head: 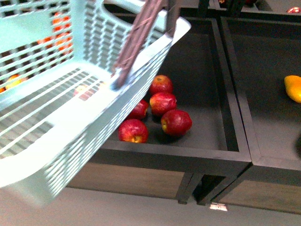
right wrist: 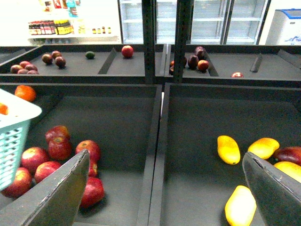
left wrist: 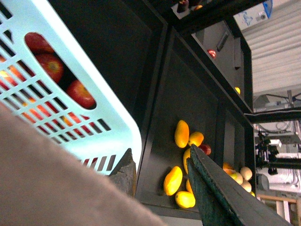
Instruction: Pick mango and avocado into basket
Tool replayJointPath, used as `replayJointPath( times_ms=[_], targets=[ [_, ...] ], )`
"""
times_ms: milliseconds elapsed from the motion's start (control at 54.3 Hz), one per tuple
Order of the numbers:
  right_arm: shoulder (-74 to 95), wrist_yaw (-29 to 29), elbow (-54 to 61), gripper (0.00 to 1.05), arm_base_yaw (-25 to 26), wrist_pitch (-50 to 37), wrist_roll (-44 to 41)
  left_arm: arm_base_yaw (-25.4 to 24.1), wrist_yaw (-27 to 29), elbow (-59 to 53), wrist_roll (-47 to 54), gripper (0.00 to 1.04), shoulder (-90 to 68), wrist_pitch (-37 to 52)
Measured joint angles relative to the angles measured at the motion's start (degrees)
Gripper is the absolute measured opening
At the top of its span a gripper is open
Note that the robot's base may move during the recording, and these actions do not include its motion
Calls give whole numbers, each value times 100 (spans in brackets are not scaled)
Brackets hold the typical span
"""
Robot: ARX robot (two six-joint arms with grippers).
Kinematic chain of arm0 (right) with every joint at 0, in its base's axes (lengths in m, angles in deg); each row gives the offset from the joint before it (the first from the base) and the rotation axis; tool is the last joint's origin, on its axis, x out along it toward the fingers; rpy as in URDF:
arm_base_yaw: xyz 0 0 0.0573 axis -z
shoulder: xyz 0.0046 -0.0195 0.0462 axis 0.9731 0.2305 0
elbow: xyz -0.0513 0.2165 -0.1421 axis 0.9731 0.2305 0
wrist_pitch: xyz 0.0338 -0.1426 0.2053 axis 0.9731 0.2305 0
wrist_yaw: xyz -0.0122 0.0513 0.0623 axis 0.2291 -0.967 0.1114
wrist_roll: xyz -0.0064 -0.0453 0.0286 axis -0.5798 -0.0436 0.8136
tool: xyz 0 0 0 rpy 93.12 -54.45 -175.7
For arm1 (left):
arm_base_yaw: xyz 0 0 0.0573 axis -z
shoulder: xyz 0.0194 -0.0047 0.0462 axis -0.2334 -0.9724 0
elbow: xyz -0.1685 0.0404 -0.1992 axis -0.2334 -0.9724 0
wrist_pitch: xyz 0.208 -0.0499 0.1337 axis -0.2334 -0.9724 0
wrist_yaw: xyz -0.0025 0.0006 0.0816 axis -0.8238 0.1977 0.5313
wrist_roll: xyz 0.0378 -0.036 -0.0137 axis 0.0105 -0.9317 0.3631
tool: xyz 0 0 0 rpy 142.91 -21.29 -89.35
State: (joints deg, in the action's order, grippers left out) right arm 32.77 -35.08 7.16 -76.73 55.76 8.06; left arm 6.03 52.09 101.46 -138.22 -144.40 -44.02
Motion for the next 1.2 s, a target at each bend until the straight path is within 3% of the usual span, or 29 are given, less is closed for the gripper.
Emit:
replayJointPath(
  times_ms=[203, 387, 719, 774, 848, 940, 995, 1069, 1198],
  targets=[
    [0, 0, 0, 96, 0, 0, 2, 774, -817, 1685, 72, 31, -1261, -234],
    [0, 0, 0, 96, 0, 0, 0, 1384, -1622, 2079, 179, 31, -1617, -367],
    [26, 59, -9, 96, -9, 33, 46, 1624, -1860, 1926, 579, 31, -1631, -249],
    [382, 459, -286, 96, -33, 780, 411, 1622, -1864, 1923, 581, 31, -1631, -249],
    [1213, 293, -710, 96, 439, 1488, 1034, 1624, -1869, 1923, 579, 31, -1631, -247],
    [1899, -483, -935, 96, 1386, 1187, 1222, 1635, -1886, 1923, 597, 31, -1631, -240],
    [2544, -1128, -1207, 96, 2358, 599, 1228, 1637, -1886, 1921, 592, 31, -1631, -240],
    [3346, -1683, -1502, 96, 3261, -76, 1137, 1637, -1882, 1921, 599, 31, -1631, -240],
    [5410, -1784, -2100, 96, 4256, -1429, 542, 1631, -1869, 1919, 597, 31, -1631, -240]
  ],
)
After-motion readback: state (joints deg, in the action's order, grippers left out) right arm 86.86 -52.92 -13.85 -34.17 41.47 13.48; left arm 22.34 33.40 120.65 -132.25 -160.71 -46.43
